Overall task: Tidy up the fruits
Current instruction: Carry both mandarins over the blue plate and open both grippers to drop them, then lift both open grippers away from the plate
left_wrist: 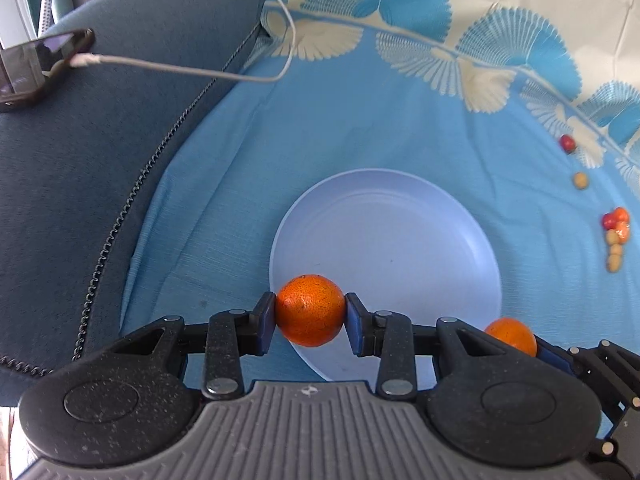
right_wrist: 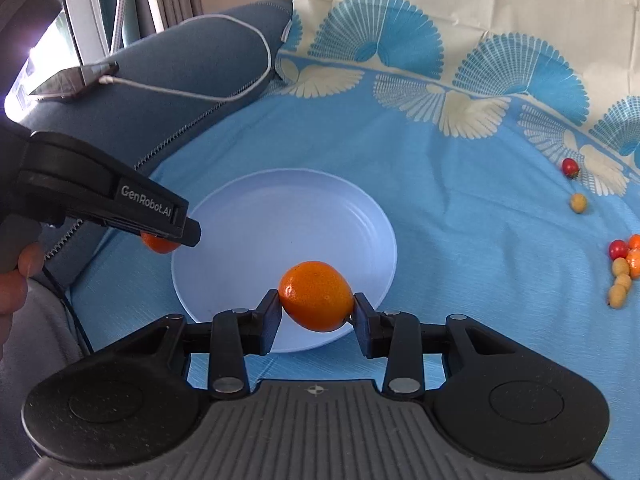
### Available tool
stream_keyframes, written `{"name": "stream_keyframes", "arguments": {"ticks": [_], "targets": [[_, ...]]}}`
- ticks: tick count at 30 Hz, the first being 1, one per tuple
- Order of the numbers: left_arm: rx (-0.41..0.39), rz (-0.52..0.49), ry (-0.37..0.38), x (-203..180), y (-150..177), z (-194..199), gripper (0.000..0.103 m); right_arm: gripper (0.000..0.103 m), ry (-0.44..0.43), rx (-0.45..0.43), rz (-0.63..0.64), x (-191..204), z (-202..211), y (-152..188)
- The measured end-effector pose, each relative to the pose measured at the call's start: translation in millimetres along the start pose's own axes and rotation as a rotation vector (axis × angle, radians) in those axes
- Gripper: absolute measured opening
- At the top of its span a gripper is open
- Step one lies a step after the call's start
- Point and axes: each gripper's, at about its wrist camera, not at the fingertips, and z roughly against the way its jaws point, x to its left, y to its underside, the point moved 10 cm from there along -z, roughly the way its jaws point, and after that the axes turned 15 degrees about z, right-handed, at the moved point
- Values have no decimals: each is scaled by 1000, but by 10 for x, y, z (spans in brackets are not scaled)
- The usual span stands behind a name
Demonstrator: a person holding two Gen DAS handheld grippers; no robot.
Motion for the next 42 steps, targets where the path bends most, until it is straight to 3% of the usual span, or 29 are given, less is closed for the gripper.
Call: {"name": "stream_keyframes", "arguments": {"ticks": [7, 9, 10, 11, 12, 14, 19, 27, 30, 42], "targets": [[44, -22, -42, 46, -6, -240, 41, 40, -16, 52, 49, 85, -220, 62], [37, -22, -31, 42, -28, -219, 46, 41, -13, 62, 63, 94, -260, 66], [30, -28, -25, 27, -46, -195, 68, 41, -14, 63, 65, 88, -274, 50], [23, -32, -28, 28, -63, -156, 96, 50, -13, 62, 68, 84, -268, 37], [1, -28, -30, 30, -96, -95, 102, 66, -7, 55, 72, 81, -249, 15], [-54, -24, -6, 11, -161, 102, 103, 88, 23, 19, 74, 36, -155, -58], [-83, -20, -8, 69, -105, 553, 103, 99, 81, -31, 105, -30, 268, -127], [-103, -4, -77, 332, 477, 1103, 103, 102, 81, -66, 23, 115, 1043, 148], [-113, -14, -69, 342, 630, 1226, 103, 102, 86, -104, 30, 194, 1251, 220], [-176, -64, -34, 122, 798, 1535, 103, 102, 182, -199, 18, 128, 1779, 295]]}}
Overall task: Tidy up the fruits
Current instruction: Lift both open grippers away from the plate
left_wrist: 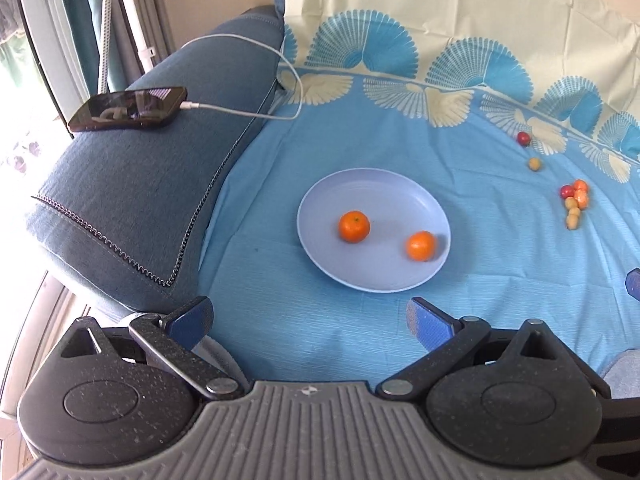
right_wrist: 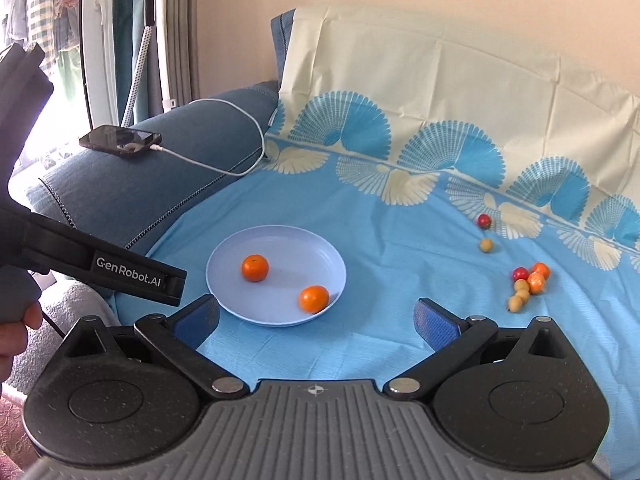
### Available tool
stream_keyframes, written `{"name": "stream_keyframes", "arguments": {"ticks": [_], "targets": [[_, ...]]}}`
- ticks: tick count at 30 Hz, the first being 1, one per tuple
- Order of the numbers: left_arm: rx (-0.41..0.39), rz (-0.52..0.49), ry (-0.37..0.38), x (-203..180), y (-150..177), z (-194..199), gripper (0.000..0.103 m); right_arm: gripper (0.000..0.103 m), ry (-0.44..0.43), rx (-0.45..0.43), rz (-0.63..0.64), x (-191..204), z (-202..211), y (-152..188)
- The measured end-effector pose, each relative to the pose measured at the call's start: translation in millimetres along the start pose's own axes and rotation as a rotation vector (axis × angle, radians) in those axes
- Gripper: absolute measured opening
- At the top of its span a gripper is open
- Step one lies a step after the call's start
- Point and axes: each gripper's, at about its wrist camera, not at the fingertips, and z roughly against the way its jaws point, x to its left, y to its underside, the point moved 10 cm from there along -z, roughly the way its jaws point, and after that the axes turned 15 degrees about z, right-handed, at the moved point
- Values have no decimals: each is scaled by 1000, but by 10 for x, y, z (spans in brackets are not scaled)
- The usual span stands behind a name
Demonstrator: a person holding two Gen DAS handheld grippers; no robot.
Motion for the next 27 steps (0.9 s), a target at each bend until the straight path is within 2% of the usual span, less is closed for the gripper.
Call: {"name": "stream_keyframes", "arguments": {"ticks": [27], "targets": [[-50, -9, 43, -86, 6, 335, 103, 102, 21, -84, 1, -32, 335, -61]]}}
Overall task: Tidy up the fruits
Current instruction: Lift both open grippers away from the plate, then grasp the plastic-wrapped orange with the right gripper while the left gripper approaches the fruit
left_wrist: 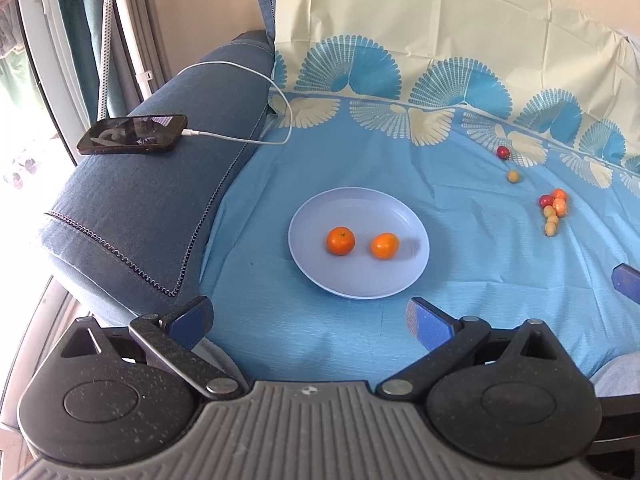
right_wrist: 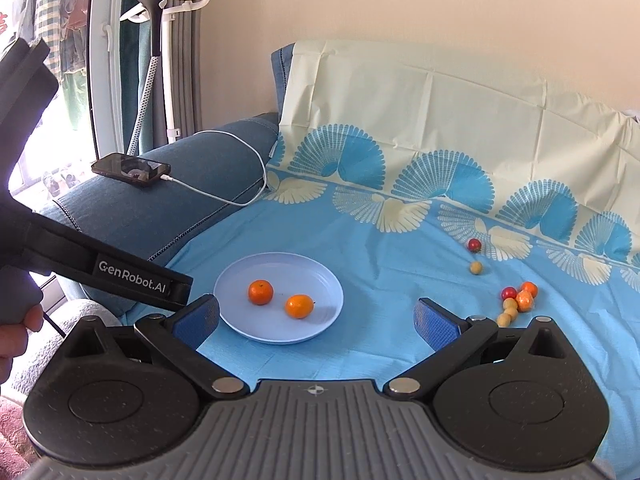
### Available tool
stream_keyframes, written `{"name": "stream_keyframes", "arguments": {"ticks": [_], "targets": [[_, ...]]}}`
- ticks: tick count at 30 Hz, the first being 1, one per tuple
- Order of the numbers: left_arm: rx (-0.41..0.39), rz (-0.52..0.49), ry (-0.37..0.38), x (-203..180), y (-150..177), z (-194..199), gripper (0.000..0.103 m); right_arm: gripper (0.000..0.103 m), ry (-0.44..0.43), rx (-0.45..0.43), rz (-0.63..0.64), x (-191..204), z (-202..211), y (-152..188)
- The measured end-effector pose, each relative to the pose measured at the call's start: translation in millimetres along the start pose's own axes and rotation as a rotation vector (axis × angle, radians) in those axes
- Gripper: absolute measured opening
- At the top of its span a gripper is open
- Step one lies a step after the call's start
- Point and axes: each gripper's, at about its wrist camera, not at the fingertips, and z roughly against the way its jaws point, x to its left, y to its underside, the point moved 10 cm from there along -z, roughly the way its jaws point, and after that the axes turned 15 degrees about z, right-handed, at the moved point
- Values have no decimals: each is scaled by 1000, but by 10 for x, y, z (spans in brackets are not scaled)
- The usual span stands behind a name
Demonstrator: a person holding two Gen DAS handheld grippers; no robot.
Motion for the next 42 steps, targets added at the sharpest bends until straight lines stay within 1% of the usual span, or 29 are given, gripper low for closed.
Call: {"name": "stream_keyframes", "arguments": {"ticks": [3, 5, 7, 10, 14, 18, 22, 24, 27, 31, 34, 35, 37, 38, 41, 42], "targets": [[8, 3, -1, -37, -16, -30, 103, 102, -1, 6, -6, -15, -31, 8], [14, -10, -5, -98, -38, -61, 103, 102, -1, -8, -16, -51, -27, 7], [8, -1, -1, -151, -69, -83, 103, 102, 4, -21, -41, -122, -19, 51], [37, -11, -1, -253, -78, -179, 103, 102, 5, 9, -85, -258, -117, 143], [79, -35, -18, -440, -132, -387, 103, 102, 63, 42, -183, -583, -278, 341], [104, -59, -23, -751, -244, -634, 103, 102, 154, 107, -292, -1067, -511, 680], [119, -101, -7, -1224, -364, -944, 103, 102, 275, 158, -374, -1681, -736, 995], [123, -123, 6, -1517, -416, -1147, 103, 102, 346, 178, -419, -2075, -869, 1169], [116, -155, 34, -2012, -492, -1515, 103, 102, 398, 210, -480, -2595, -1132, 1386], [128, -220, 66, -2751, -565, -2146, 103, 102, 413, 248, -572, -3188, -1647, 1632], [151, -276, 80, -3246, -566, -2618, 103, 102, 394, 300, -591, -3501, -2121, 1786], [156, -299, 83, -3395, -565, -2758, 103, 102, 394, 321, -585, -3563, -2251, 1839], [167, -339, 97, -3653, -541, -2991, 103, 102, 371, 395, -550, -3644, -2546, 1959], [175, -361, 104, -3766, -524, -3097, 103, 102, 355, 419, -542, -3660, -2658, 2008], [181, -408, 106, -4027, -501, -3387, 103, 102, 292, 415, -547, -3682, -2939, 2063], [176, -414, 101, -4087, -504, -3463, 103, 102, 290, 384, -555, -3704, -2981, 2037]]}}
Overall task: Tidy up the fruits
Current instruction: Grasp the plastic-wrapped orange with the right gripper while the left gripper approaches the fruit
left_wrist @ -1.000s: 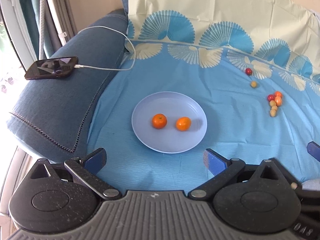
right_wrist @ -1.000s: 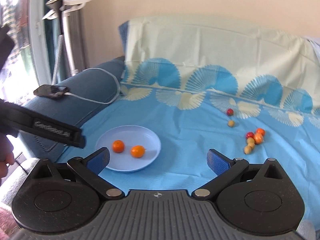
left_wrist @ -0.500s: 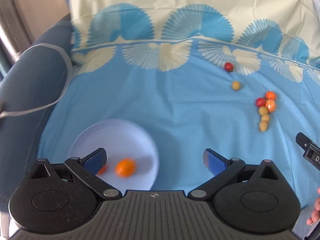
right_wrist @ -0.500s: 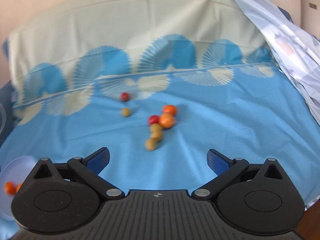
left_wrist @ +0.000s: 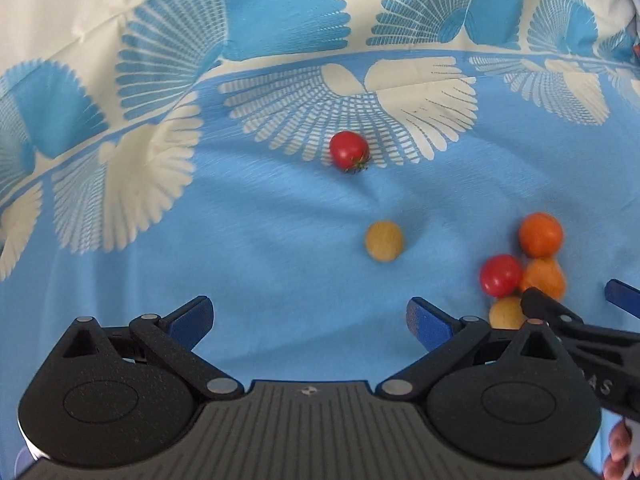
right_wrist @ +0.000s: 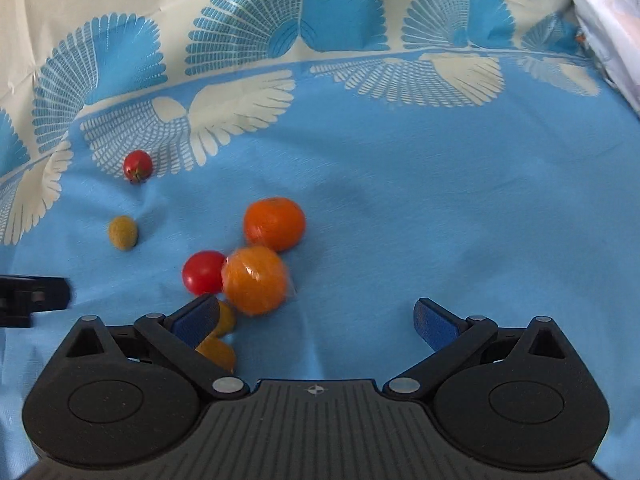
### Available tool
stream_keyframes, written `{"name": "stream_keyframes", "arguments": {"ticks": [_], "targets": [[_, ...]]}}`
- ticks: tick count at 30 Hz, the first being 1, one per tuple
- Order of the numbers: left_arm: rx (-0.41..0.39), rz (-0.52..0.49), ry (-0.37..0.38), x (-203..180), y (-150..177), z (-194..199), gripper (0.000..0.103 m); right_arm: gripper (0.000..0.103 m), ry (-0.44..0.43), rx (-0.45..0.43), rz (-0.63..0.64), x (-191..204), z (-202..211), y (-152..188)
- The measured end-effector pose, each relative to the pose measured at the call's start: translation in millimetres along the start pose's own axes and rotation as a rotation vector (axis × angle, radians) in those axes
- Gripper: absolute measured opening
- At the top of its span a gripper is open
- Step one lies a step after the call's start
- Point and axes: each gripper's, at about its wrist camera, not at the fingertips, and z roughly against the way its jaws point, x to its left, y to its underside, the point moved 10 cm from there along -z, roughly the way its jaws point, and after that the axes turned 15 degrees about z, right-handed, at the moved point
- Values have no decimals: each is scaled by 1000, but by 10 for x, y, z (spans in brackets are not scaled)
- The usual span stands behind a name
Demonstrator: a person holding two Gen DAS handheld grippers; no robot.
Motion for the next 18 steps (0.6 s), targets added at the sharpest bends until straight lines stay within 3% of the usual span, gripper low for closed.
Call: {"name": "stream_keyframes", "arguments": {"ticks": [8, 13, 18], "targets": [[24, -13, 7, -180, -124, -372, 103, 102, 25, -27, 1, -70, -173, -148], [10, -4, 19, -191, -129, -396, 103, 102, 39, -40, 40, -82, -189, -137], [3, -9, 27, -189, -138, -407, 103, 102, 73, -7, 162, 23, -216, -79]]}}
